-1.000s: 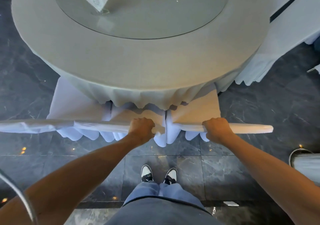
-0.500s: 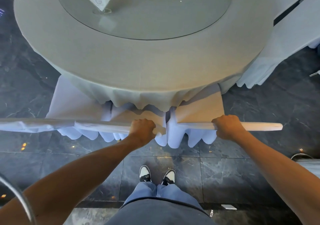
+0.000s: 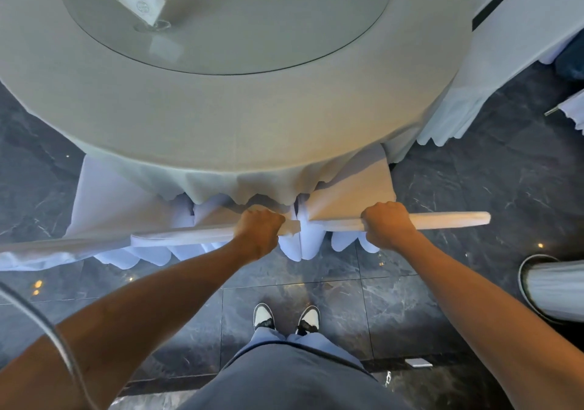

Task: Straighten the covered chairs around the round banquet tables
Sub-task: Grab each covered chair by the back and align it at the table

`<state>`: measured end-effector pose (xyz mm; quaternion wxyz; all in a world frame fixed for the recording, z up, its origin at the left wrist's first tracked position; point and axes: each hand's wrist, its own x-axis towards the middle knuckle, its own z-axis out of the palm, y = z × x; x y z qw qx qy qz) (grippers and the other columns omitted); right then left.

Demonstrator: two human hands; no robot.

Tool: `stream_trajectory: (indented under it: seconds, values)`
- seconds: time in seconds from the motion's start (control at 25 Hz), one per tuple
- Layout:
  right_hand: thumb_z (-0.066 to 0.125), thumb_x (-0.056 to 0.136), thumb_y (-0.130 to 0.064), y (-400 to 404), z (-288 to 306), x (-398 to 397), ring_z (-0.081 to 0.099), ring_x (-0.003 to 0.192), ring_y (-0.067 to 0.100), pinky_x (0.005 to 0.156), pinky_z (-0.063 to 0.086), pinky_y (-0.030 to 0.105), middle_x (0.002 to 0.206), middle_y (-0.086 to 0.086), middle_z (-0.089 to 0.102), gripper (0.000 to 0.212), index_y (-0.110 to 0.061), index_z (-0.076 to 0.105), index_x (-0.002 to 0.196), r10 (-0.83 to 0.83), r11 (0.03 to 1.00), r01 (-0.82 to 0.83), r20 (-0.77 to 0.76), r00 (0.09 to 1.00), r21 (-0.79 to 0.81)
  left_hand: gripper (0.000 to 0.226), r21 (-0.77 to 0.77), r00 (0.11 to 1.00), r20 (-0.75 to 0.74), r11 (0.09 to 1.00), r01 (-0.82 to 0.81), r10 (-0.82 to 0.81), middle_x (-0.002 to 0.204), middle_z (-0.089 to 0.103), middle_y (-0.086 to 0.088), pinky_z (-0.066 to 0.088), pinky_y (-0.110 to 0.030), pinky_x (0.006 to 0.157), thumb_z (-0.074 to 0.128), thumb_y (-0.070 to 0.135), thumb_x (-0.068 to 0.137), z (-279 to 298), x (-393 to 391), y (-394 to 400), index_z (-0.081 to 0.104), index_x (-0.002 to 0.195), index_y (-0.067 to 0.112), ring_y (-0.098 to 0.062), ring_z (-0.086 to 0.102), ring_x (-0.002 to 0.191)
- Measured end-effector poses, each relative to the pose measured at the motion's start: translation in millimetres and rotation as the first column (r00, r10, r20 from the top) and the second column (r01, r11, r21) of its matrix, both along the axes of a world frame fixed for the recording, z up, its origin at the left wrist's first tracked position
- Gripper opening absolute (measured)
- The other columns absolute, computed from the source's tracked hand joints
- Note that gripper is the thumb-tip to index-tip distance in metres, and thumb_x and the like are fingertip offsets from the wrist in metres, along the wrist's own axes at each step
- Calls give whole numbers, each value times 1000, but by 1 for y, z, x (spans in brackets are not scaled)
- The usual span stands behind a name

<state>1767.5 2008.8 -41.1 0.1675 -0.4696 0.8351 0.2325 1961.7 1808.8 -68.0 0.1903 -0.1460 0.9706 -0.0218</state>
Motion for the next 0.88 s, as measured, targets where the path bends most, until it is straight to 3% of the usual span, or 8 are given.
stream_trajectory:
  seconds: [0.2, 0.32, 0.48, 0.56, 0.68, 0.88]
  values:
    - [55, 83, -24, -11, -7, 12, 54, 69, 23, 64, 37, 29, 81, 0, 62, 16, -19, 66, 94, -17, 999, 18, 20, 1000, -35, 27, 2, 998, 15, 999, 53, -53, 108, 68, 0, 38, -32, 67, 53, 33, 92, 1, 10, -19, 62, 116, 26, -25, 65, 97]
    - [63, 74, -23, -20, -16, 27, 56, 68, 22, 62, 37, 28, 81, 0, 65, 22, -20, 68, 96, -18, 999, 20, 37, 999, -35, 24, -8, 1000, 8, 1000, -5, 5, 106, 68, 2, 36, -29, 66, 55, 33, 92, 4, 15, -22, 64, 114, 29, -22, 65, 95]
    - [56, 80, -20, -24, -11, 17, 55, 71, 23, 64, 37, 28, 78, -1, 58, 22, -21, 66, 99, -42, 998, 43, 30, 999, -36, 23, 5, 997, -10, 998, -70, 70, 106, 68, 2, 36, -30, 67, 57, 29, 91, 1, 12, -19, 65, 112, 30, -22, 65, 98]
    - [54, 81, -18, -24, -7, 12, 51, 69, 22, 64, 36, 29, 75, -2, 54, 22, -21, 66, 99, -40, 999, 40, 16, 999, -18, 21, 12, 996, -12, 996, -88, 88, 102, 69, 1, 37, -30, 65, 58, 28, 89, -1, 11, -20, 66, 108, 29, -23, 66, 93]
    - [54, 82, -17, -25, -8, 18, 51, 69, 22, 64, 37, 29, 81, 0, 62, 22, -22, 65, 101, -47, 999, 47, 14, 999, -20, 19, 32, 992, -21, 992, -120, 121, 97, 70, 1, 38, -30, 62, 58, 23, 85, -5, 10, -22, 67, 101, 28, -23, 67, 87]
    - [53, 82, -17, -21, -9, 14, 54, 73, 23, 66, 38, 29, 87, 0, 64, 28, -24, 65, 106, -79, 997, 79, 21, 997, -6, 22, 35, 989, -46, 990, -139, 140, 93, 71, 3, 36, -29, 61, 59, 24, 85, -9, 4, -24, 67, 104, 29, -22, 67, 81]
